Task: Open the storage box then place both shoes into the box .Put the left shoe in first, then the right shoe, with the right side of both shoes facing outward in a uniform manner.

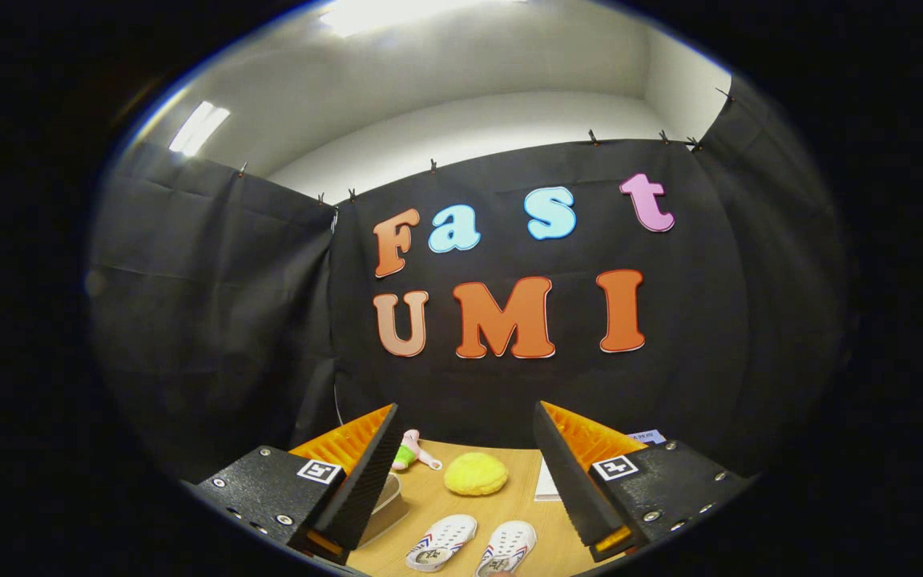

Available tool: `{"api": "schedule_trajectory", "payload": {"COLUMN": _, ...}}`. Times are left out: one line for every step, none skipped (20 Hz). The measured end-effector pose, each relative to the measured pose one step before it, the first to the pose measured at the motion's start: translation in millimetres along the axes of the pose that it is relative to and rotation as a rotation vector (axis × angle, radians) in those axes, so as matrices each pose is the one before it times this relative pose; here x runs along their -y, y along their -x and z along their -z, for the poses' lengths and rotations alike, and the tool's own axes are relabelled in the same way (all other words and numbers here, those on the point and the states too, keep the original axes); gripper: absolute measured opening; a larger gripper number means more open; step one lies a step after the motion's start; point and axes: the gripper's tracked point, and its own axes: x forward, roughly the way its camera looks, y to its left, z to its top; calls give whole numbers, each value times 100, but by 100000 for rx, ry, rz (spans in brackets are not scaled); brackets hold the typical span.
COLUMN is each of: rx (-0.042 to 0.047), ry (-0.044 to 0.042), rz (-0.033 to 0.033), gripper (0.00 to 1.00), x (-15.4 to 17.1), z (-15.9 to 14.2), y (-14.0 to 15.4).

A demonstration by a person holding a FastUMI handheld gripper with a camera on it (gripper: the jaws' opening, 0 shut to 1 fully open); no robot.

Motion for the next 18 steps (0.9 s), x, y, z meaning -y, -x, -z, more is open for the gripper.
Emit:
{"api": "schedule_trajectory", "payload": {"rx": -1702, "ry": -1255, "rz": -1930, "gripper": 98, "x": -428, "z": 1033, "y": -503}}
{"api": "schedule_trajectory", "payload": {"rx": -2213, "ry": -2053, "rz": -1586, "gripper": 98, "x": -367, "z": 1137, "y": -563}}
{"api": "schedule_trajectory", "payload": {"rx": -3272, "ry": -2314, "rz": -1205, "gripper": 98, "x": -266, "z": 1307, "y": -703}}
{"api": "schedule_trajectory", "payload": {"rx": -4471, "ry": -3008, "rz": -1422, "gripper": 98, "x": -312, "z": 1712, "y": -808}}
{"api": "schedule_trajectory", "payload": {"rx": -3929, "ry": -3012, "rz": -2328, "gripper": 98, "x": -351, "z": 1521, "y": -668}}
{"api": "schedule_trajectory", "payload": {"rx": -3932, "ry": -3593, "rz": -2498, "gripper": 98, "x": -425, "z": 1331, "y": -854}}
{"api": "schedule_trajectory", "payload": {"rx": -3733, "ry": -3867, "rz": -2504, "gripper": 97, "x": -288, "z": 1232, "y": -865}}
{"api": "schedule_trajectory", "payload": {"rx": -3653, "ry": -3829, "rz": -2120, "gripper": 97, "x": -138, "z": 1300, "y": -655}}
{"api": "schedule_trajectory", "payload": {"rx": -3646, "ry": -3356, "rz": -1999, "gripper": 97, "x": -204, "z": 1452, "y": -593}}
{"api": "schedule_trajectory", "payload": {"rx": -3584, "ry": -2802, "rz": -1685, "gripper": 97, "x": -37, "z": 1373, "y": -912}}
{"api": "schedule_trajectory", "payload": {"rx": -3798, "ry": -1965, "rz": -1479, "gripper": 97, "x": -225, "z": 1220, "y": -1165}}
{"api": "schedule_trajectory", "payload": {"rx": -3246, "ry": -1913, "rz": -1202, "gripper": 97, "x": -18, "z": 966, "y": -1029}}
{"api": "schedule_trajectory", "payload": {"rx": -2668, "ry": -1833, "rz": -1245, "gripper": 97, "x": 29, "z": 846, "y": -755}}
{"api": "schedule_trajectory", "payload": {"rx": -2204, "ry": -1939, "rz": -1229, "gripper": 97, "x": 24, "z": 796, "y": -692}}
{"api": "schedule_trajectory", "payload": {"rx": -1897, "ry": -2043, "rz": -1188, "gripper": 97, "x": -214, "z": 690, "y": -548}}
{"api": "schedule_trajectory", "payload": {"rx": -1538, "ry": -2103, "rz": -1441, "gripper": 97, "x": -79, "z": 520, "y": -595}}
{"api": "schedule_trajectory", "payload": {"rx": -1628, "ry": -2129, "rz": -1491, "gripper": 97, "x": -185, "z": 750, "y": -630}}
{"api": "schedule_trajectory", "payload": {"rx": -1555, "ry": -2344, "rz": -1434, "gripper": 97, "x": -38, "z": 495, "y": -616}}
